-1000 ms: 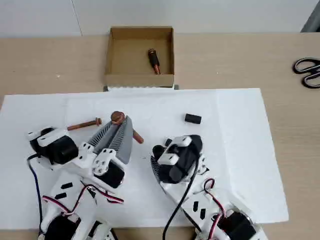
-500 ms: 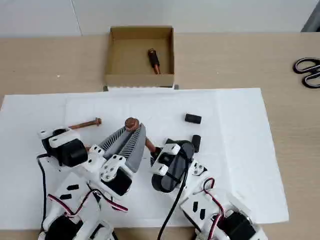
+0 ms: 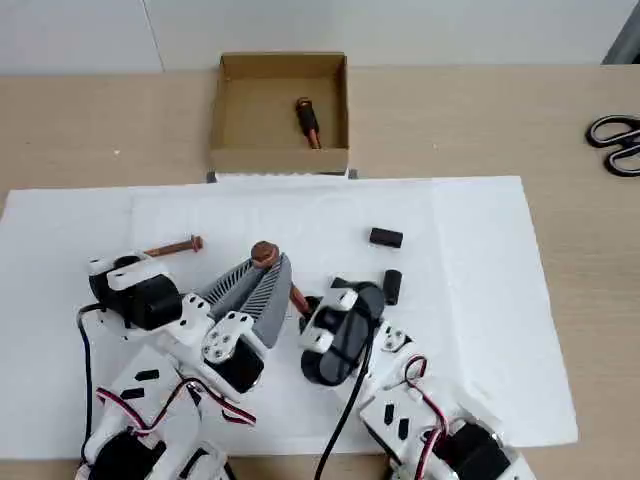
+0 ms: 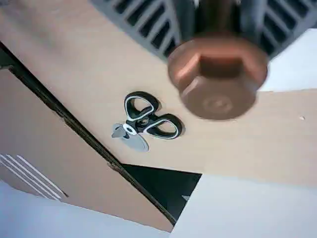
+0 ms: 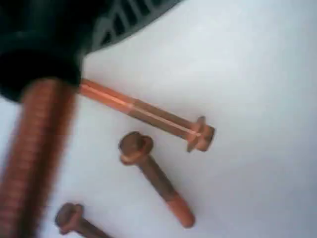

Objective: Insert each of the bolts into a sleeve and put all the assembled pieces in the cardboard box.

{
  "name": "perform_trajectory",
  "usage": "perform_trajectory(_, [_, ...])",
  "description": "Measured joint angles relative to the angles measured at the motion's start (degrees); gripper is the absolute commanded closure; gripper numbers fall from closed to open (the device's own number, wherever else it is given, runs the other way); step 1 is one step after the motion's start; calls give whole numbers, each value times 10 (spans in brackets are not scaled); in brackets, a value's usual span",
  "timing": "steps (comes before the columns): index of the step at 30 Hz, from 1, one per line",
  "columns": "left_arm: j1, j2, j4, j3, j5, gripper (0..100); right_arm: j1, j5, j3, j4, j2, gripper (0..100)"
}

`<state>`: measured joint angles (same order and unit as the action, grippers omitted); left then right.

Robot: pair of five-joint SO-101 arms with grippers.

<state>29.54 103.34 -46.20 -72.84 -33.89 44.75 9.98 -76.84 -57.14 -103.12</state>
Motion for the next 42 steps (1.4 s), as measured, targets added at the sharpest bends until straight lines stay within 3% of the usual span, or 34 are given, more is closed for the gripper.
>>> perform_trajectory(11, [21, 0, -6, 1, 4, 995, 20, 0, 0, 18, 0, 996])
perform_trajectory(22, [87, 4, -131, 40, 35, 995, 2, 2, -4, 18, 1, 996])
perform_trajectory(31, [102, 6, -141, 27, 61, 995, 1, 3, -10, 17, 3, 996])
perform_trajectory(36, [105, 1, -155, 9, 62, 995, 11, 47, -6, 18, 1, 996])
perform_trajectory(42, [91, 2, -158, 9, 118, 995, 17, 75, -6, 18, 0, 996])
